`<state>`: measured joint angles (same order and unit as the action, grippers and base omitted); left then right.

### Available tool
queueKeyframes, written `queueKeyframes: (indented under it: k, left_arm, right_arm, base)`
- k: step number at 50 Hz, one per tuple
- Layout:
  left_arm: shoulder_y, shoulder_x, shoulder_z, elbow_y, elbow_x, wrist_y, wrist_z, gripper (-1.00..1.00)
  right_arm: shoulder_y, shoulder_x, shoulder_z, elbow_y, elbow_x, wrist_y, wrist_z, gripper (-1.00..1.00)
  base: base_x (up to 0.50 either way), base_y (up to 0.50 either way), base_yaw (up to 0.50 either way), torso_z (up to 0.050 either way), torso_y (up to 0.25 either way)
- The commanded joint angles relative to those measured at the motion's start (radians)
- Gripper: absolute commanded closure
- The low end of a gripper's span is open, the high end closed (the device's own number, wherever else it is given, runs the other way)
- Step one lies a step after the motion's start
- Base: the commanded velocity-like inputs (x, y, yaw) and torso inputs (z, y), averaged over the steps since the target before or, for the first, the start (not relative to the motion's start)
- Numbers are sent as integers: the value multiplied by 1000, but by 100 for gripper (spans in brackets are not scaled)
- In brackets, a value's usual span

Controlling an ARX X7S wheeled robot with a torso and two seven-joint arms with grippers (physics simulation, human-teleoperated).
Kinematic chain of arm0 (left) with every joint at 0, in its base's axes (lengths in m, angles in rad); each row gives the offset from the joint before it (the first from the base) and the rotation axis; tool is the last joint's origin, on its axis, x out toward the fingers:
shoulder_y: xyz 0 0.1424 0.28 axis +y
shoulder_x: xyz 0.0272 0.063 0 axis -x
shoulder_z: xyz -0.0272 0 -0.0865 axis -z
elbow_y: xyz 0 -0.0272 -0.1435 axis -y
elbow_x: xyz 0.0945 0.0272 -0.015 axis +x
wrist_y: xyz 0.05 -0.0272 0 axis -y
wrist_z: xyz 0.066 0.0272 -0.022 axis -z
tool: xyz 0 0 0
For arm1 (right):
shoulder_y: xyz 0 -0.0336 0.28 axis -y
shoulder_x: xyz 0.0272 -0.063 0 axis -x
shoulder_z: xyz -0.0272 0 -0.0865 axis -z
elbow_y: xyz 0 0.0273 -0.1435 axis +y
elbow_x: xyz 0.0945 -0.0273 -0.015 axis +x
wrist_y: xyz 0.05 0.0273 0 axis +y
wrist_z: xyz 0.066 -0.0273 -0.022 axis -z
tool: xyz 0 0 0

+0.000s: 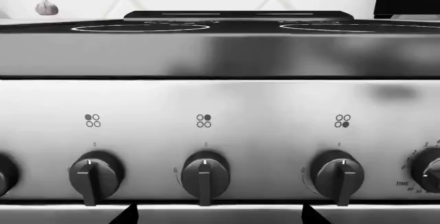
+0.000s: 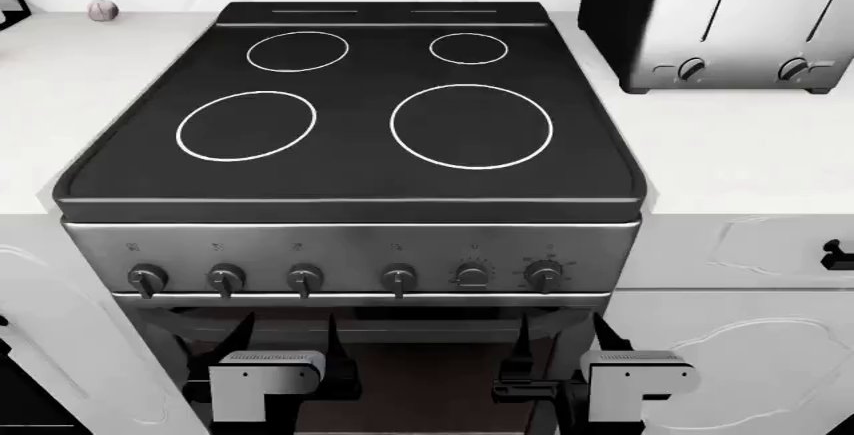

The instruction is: Pick the dumpling from the counter and place it in the cabinet.

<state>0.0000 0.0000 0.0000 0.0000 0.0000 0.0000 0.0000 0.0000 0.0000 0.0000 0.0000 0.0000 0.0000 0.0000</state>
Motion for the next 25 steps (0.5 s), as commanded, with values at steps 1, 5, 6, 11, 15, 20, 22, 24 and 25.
queueKeyframes:
  k: [1,5,6,11,15,20,22,24,25]
  left_arm:
    - [1,-17,20,2,-8,3,-21,-100]
    - [15,-33,39,23,-23,24,-33,-100]
    - [20,-36,43,31,-20,32,-39,-100]
    - [75,-50,62,81,-2,108,-65,-100]
    - [97,-67,68,158,14,87,-81,-100]
    - [51,-107,54,339,-4,-124,-66,-100]
    - [-2,-128,44,416,-14,-239,-54,-100]
    - [-79,-150,30,498,-38,-381,-36,-100]
    - [-124,-167,31,540,-37,-447,-27,-100]
  right_arm:
    - [1,17,-22,1,-1,-4,28,-100]
    - [-16,35,-41,-45,-20,-7,65,-100]
    - [-24,38,-44,-66,-26,-6,74,-100]
    - [-88,55,-30,-211,-36,-16,118,-100]
    - [-114,68,-27,-301,-45,5,137,-100]
    - [-73,106,-25,-447,-25,165,101,-100]
    - [-28,132,-20,-531,-6,281,71,-100]
    - [38,164,-22,-624,4,426,40,-100]
    - [81,181,-24,-669,4,506,26,-100]
  base:
    - [0,0,0,0,0]
    - [0,0,0,0,0]
    - [0,0,0,0,0]
    - [0,0,0,10,0]
    - [0,0,0,50,0]
    - [0,0,0,50,0]
    - [0,0,0,50,0]
    - [0,0,0,50,0]
    - [0,0,0,50,0]
